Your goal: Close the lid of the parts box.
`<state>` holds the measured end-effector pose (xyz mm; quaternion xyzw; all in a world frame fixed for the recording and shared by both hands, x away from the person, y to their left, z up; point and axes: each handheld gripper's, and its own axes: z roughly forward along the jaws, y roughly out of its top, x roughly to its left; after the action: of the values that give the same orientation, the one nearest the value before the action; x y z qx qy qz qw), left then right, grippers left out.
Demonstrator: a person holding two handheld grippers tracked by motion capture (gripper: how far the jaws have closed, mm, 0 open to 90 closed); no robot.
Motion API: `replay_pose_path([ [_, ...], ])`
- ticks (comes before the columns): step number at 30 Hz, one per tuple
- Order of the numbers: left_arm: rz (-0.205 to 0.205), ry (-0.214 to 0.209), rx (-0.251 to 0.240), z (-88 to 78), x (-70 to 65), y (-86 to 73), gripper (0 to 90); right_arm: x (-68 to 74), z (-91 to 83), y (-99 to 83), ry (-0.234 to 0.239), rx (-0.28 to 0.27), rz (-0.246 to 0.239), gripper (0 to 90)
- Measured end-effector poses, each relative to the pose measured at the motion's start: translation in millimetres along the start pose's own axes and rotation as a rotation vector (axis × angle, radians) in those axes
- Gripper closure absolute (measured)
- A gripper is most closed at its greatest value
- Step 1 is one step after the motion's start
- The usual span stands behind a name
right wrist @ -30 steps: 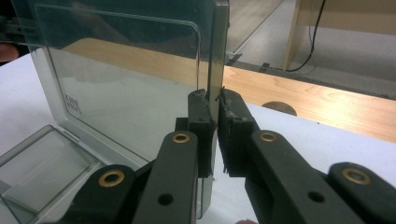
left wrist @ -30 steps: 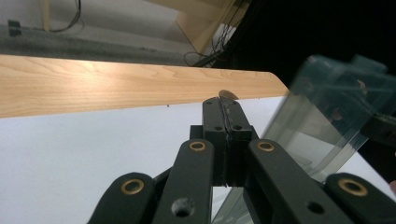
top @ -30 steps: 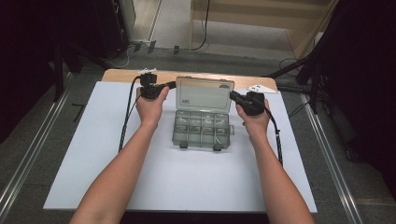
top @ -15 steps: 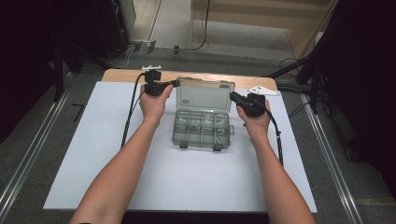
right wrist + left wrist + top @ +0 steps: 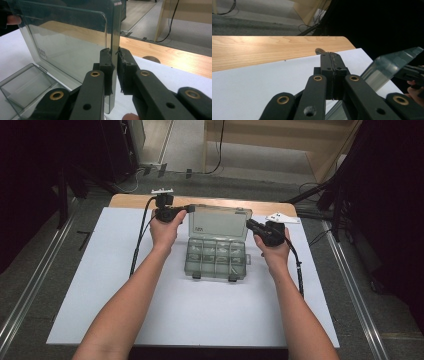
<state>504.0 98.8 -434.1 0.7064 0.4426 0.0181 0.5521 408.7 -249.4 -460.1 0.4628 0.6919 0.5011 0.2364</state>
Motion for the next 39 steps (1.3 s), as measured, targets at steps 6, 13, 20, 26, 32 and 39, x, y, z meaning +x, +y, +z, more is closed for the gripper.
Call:
replay_pose_path([
  [6, 0.019, -0.023, 0.008, -2.1, -4.4, -1.0, 90.0, 0.2, -7.1, 1.4, 0.025, -0.008, 0.012, 70.8],
  [13, 0.049, -0.03, -0.002, -7.7, -8.9, -1.9, 90.0, -1.7, -20.7, -4.4, 0.033, -0.02, 0.037, 51.5],
  [20, 0.104, -0.031, -0.011, -15.6, -16.9, -3.1, 90.0, -6.1, -37.3, -12.2, 0.031, -0.001, 0.044, 52.0],
  [26, 0.128, -0.033, -0.02, -19.8, -19.8, -7.8, 90.0, -9.2, -43.5, -4.0, 0.028, 0.007, 0.075, 65.7],
  [32, 0.144, -0.032, -0.026, -23.3, -22.8, -11.1, 90.0, -3.5, -41.3, 6.3, 0.037, 0.012, 0.094, 75.9],
  [39, 0.158, -0.033, -0.034, -27.4, -27.0, -15.1, 90.0, -1.1, -39.5, 16.1, 0.043, 0.01, 0.141, 90.0],
])
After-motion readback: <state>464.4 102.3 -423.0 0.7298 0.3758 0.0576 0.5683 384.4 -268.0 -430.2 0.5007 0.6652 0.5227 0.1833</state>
